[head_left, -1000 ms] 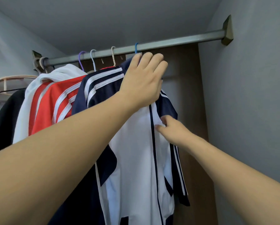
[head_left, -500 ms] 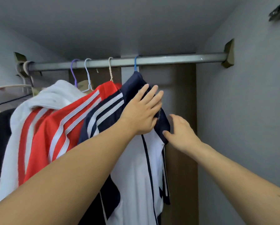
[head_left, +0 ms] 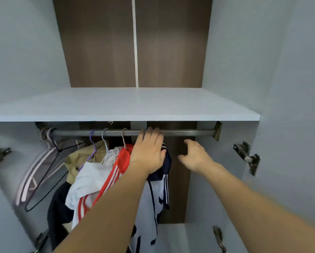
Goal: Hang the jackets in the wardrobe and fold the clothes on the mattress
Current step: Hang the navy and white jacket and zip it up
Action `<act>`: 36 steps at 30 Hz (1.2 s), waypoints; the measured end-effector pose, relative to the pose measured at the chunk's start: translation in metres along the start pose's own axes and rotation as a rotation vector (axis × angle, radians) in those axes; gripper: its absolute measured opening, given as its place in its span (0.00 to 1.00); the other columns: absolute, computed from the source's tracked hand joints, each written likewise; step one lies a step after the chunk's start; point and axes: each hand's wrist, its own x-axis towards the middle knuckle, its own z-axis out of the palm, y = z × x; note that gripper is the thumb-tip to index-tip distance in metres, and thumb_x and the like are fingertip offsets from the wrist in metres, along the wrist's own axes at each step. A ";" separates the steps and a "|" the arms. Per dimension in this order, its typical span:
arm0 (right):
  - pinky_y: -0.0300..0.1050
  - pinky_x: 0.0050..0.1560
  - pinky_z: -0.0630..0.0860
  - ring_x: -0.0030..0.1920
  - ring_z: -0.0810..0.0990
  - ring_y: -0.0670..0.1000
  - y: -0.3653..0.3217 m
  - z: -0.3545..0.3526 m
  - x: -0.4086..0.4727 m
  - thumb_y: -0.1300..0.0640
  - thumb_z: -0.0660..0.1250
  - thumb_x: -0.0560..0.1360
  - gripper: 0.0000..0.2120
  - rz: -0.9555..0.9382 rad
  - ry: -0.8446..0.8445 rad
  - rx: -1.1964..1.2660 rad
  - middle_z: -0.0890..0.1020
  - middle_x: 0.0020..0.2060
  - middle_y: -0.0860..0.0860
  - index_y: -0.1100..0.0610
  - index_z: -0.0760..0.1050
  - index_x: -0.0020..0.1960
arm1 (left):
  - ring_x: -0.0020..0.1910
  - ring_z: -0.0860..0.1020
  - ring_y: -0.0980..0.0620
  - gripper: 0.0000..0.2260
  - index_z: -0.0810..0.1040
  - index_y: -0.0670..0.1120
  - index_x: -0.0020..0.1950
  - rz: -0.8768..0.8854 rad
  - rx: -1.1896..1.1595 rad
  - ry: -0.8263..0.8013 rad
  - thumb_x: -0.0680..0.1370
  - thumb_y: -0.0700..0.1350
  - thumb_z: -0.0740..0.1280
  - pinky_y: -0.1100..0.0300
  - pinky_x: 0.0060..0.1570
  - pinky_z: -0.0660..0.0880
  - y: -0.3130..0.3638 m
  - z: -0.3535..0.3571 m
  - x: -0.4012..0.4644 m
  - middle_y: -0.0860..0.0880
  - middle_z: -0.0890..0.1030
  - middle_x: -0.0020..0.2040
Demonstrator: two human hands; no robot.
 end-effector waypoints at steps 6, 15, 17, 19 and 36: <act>0.47 0.69 0.64 0.73 0.64 0.57 -0.047 -0.053 -0.049 0.55 0.66 0.76 0.32 -0.035 -0.012 -0.028 0.65 0.73 0.57 0.58 0.60 0.76 | 0.70 0.65 0.43 0.26 0.64 0.44 0.75 0.031 -0.090 0.033 0.81 0.56 0.56 0.46 0.74 0.55 -0.009 -0.061 -0.022 0.45 0.68 0.72; 0.48 0.73 0.60 0.76 0.59 0.55 -0.063 -0.057 -0.189 0.57 0.64 0.78 0.32 0.136 0.073 -0.045 0.60 0.77 0.54 0.56 0.54 0.79 | 0.75 0.62 0.43 0.27 0.63 0.43 0.77 0.162 -0.273 0.085 0.81 0.53 0.59 0.44 0.76 0.53 -0.019 -0.102 -0.100 0.44 0.66 0.75; 0.47 0.73 0.59 0.76 0.58 0.54 -0.067 -0.069 -0.223 0.57 0.63 0.79 0.32 0.160 0.133 -0.045 0.60 0.77 0.53 0.56 0.54 0.79 | 0.75 0.64 0.42 0.27 0.64 0.42 0.77 0.213 -0.339 0.146 0.81 0.52 0.62 0.43 0.76 0.54 -0.012 -0.118 -0.118 0.43 0.68 0.75; 0.47 0.73 0.59 0.76 0.58 0.53 -0.071 -0.084 -0.257 0.57 0.63 0.79 0.31 0.160 0.214 -0.065 0.60 0.77 0.53 0.55 0.55 0.78 | 0.74 0.65 0.41 0.27 0.65 0.41 0.77 0.242 -0.397 0.211 0.81 0.50 0.63 0.42 0.76 0.55 0.000 -0.138 -0.132 0.42 0.69 0.74; 0.49 0.74 0.62 0.72 0.68 0.54 0.000 -0.222 -0.596 0.65 0.68 0.74 0.26 -0.068 0.954 -0.410 0.70 0.71 0.56 0.63 0.67 0.71 | 0.72 0.65 0.39 0.26 0.62 0.41 0.75 0.625 -0.988 0.764 0.79 0.48 0.62 0.39 0.76 0.53 0.267 -0.332 -0.232 0.43 0.65 0.71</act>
